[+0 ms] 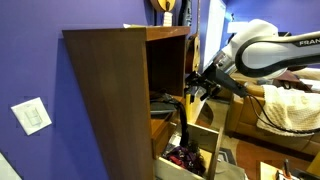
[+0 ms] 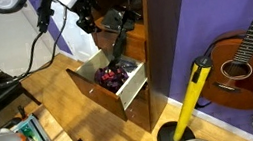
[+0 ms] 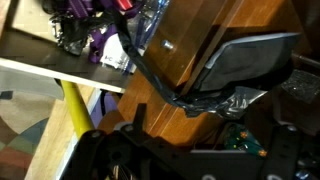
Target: Open the drawer and take the book out
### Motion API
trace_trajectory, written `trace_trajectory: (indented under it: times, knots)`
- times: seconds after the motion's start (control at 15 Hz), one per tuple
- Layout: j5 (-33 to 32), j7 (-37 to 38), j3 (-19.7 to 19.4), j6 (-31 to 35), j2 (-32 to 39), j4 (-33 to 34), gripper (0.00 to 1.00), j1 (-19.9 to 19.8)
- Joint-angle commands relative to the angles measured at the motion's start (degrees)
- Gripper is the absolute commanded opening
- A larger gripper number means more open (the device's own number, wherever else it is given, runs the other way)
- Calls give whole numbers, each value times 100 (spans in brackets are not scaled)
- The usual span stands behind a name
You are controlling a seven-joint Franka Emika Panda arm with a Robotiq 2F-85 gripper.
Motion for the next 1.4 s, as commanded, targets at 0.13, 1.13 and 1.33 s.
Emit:
trace_trajectory:
  times: [0.13,1.13,1.33]
  knots:
    - [-1492,-56,332,-1338,-544,71,100,-524]
    - [-2287,-1398,518,-996,-1389,-145,100,140]
    - [-2171,-1381,508,-1043,-1494,-188,100,237]
